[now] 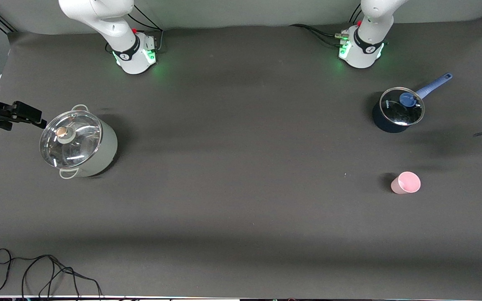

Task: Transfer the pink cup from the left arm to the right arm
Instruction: 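Lower the left gripper over the pink cup and grasp it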

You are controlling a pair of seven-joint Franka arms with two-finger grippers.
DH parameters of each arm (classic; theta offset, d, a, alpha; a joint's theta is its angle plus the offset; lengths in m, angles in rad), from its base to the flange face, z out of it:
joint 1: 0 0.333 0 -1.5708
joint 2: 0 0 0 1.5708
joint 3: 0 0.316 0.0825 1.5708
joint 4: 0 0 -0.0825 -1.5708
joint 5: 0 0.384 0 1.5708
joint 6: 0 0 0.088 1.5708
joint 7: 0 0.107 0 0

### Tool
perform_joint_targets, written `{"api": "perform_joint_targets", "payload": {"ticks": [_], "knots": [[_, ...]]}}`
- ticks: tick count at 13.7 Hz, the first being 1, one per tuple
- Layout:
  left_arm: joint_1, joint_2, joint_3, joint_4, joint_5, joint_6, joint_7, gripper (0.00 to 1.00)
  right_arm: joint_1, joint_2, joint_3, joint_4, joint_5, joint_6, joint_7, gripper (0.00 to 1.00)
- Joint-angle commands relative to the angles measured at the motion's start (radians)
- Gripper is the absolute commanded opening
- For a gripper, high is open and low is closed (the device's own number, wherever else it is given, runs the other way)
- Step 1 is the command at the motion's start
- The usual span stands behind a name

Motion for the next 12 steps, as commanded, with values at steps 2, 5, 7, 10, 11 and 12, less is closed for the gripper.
{"api": "perform_joint_targets", "payload": {"ticks": [2,5,7,10,11,12], "knots": [[0.029,0.165,-0.012,0.070,-0.056,-0.015,0.194,0.94,0.002,0.000,-0.004,0.011,0.003,-0.002,-0.012,1.00],[0.052,0.263,-0.015,0.125,-0.091,-0.015,0.278,0.95,0.002,0.000,-0.004,0.011,0.003,-0.002,-0.012,1.00],[0.052,0.341,-0.018,0.191,-0.155,-0.026,0.341,0.96,0.002,0.000,-0.002,0.011,0.003,-0.002,-0.011,1.00],[0.050,0.381,-0.024,0.190,-0.198,-0.024,0.346,0.97,0.002,0.000,-0.002,0.011,0.003,-0.002,-0.012,1.00],[0.050,0.395,-0.041,0.190,-0.206,-0.021,0.345,0.97,0.002,0.000,-0.002,0.011,0.003,-0.002,-0.012,1.00],[0.050,0.413,-0.056,0.188,-0.209,-0.020,0.345,0.98,0.002,0.000,-0.002,0.011,0.003,-0.002,-0.012,1.00]]}}
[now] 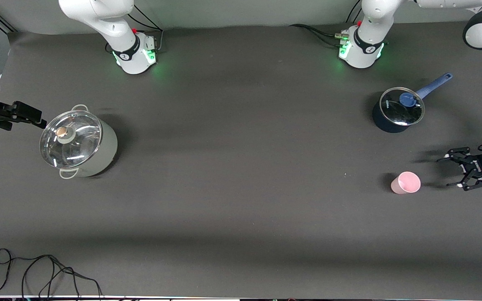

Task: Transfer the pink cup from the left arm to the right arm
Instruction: 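Lower the left gripper over the pink cup and grasp it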

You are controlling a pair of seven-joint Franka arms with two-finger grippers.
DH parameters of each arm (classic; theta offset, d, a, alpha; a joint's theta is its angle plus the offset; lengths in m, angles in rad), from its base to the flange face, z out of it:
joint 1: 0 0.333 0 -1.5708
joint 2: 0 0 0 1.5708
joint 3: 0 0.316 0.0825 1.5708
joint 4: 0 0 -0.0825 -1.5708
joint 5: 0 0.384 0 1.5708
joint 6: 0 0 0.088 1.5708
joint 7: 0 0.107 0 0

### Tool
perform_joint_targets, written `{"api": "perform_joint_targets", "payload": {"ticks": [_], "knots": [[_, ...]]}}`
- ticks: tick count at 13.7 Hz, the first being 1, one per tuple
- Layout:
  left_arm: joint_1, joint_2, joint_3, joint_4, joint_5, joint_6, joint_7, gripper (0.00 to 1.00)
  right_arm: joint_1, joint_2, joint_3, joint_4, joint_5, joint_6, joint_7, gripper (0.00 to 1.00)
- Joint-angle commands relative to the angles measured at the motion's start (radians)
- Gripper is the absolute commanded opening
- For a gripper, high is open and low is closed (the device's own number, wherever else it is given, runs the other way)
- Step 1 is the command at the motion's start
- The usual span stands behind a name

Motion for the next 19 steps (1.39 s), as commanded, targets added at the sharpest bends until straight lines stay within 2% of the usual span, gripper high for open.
{"api": "perform_joint_targets", "payload": {"ticks": [1,5,10,19], "knots": [[0.006,0.066,-0.038,0.036,-0.024,-0.019,0.017,0.98,0.002,0.000,-0.002,0.011,0.003,-0.002,-0.012,1.00],[0.004,0.104,-0.064,0.036,-0.047,-0.013,0.033,0.98,0.002,0.000,-0.002,0.011,0.004,-0.002,-0.012,1.00],[-0.002,0.132,-0.101,0.035,-0.085,0.058,0.071,0.98,0.002,0.000,-0.002,0.011,0.004,-0.002,-0.011,1.00],[-0.026,0.180,-0.152,0.033,-0.113,0.081,0.108,0.99,0.002,0.000,-0.002,0.012,0.004,-0.002,-0.012,1.00]]}}
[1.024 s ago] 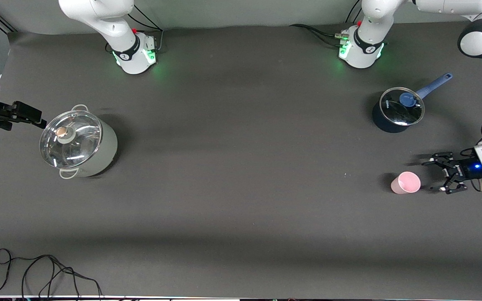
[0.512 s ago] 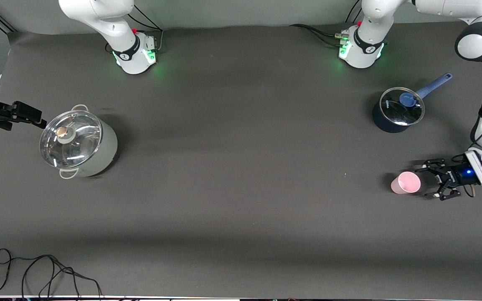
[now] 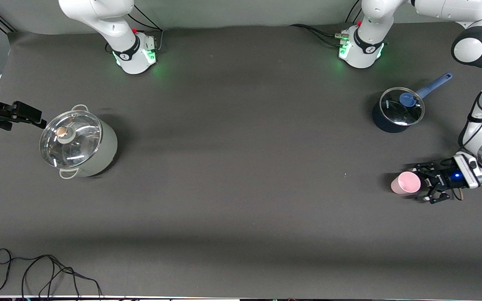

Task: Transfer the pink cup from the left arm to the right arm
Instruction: 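Lower the left gripper over the pink cup and grasp it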

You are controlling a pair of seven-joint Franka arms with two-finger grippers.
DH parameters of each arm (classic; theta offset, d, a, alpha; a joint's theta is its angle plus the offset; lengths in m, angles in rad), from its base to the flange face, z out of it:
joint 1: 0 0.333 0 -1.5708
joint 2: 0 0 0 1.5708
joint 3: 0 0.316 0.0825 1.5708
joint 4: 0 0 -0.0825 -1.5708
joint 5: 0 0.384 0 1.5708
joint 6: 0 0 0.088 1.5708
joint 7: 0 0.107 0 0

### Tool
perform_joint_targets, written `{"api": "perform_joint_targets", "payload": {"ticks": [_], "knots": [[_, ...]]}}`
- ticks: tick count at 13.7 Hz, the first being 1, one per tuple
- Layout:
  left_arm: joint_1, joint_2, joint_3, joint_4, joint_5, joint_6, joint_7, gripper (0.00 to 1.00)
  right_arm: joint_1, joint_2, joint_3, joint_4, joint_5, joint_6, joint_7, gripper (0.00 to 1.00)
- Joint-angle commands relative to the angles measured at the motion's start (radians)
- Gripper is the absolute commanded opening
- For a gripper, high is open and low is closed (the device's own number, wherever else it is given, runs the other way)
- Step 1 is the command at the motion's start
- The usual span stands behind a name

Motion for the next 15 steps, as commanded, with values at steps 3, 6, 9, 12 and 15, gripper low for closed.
{"api": "perform_joint_targets", "payload": {"ticks": [3,6,9,12,15], "knots": [[-0.027,0.031,-0.004,0.013,-0.021,0.012,0.042,0.99,0.002,0.000,-0.002,0.012,0.004,-0.002,-0.012,1.00],[-0.029,0.036,-0.017,0.011,-0.021,0.025,0.042,0.99,0.002,0.000,-0.002,0.012,0.004,-0.002,-0.012,1.00],[-0.050,0.042,-0.023,0.012,-0.033,0.025,0.042,0.96,0.002,0.000,-0.004,0.012,0.004,-0.002,-0.011,1.00],[-0.056,0.042,-0.023,0.013,-0.039,0.025,0.042,0.50,0.002,0.000,-0.002,0.012,0.004,-0.002,-0.012,1.00],[-0.056,0.042,-0.023,0.013,-0.039,0.025,0.042,0.00,0.002,0.000,-0.002,0.012,0.004,-0.002,-0.012,1.00]]}}
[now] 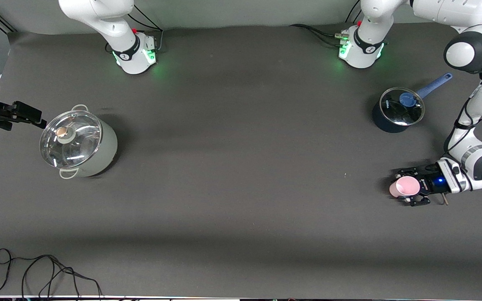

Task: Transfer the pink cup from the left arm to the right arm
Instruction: 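Lower the left gripper over the pink cup and grasp it, then lift the pink cup with the left gripper and carry it to mid-table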

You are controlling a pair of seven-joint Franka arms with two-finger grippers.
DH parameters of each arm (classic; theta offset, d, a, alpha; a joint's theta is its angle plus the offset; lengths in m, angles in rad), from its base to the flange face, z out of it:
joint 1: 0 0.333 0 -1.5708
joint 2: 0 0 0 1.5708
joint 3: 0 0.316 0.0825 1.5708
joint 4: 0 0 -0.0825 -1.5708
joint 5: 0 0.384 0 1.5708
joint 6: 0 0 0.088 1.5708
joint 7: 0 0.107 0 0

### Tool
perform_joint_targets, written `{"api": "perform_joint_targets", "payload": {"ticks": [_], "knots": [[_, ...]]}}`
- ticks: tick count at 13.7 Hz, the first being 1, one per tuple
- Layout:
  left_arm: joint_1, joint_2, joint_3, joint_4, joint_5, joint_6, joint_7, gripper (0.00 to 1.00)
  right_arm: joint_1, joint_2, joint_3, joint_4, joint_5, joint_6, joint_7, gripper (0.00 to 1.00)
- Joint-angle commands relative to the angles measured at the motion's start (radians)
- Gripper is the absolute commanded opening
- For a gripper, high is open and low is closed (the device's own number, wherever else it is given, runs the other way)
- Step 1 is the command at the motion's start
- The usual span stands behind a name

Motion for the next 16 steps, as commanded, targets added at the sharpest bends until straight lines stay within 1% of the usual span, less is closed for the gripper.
{"api": "perform_joint_targets", "payload": {"ticks": [1,2,4,7,8,11,12,14,16], "knots": [[-0.011,0.010,-0.001,0.015,-0.019,0.003,0.016,0.00,0.002,0.000,-0.002,0.012,0.004,-0.002,-0.012,1.00],[-0.024,0.004,-0.012,0.016,-0.017,-0.001,0.007,0.00,0.002,0.000,-0.004,0.012,0.004,-0.002,-0.012,1.00],[-0.030,-0.005,-0.079,0.025,-0.017,0.012,-0.051,0.00,0.002,0.000,-0.002,0.012,0.006,-0.002,-0.012,1.00],[-0.108,-0.014,-0.163,0.079,-0.017,0.110,-0.168,0.00,0.002,0.000,-0.002,0.012,0.004,-0.002,-0.012,1.00],[-0.128,-0.018,-0.208,0.088,-0.017,0.158,-0.219,0.00,0.002,0.000,-0.004,0.012,0.004,-0.002,-0.012,1.00],[-0.137,-0.034,-0.404,0.090,-0.016,0.414,-0.334,0.00,0.000,-0.001,-0.004,0.012,0.006,-0.002,-0.012,1.00],[-0.145,-0.034,-0.458,0.090,-0.016,0.490,-0.378,0.00,0.000,-0.003,-0.004,0.011,0.006,-0.002,-0.012,1.00],[-0.180,-0.036,-0.531,0.099,-0.016,0.611,-0.446,0.00,0.000,-0.003,-0.004,0.011,0.006,-0.002,-0.012,1.00],[-0.197,-0.044,-0.590,0.101,-0.016,0.708,-0.475,0.00,0.000,-0.001,-0.004,0.011,0.006,-0.002,-0.012,1.00]]}}
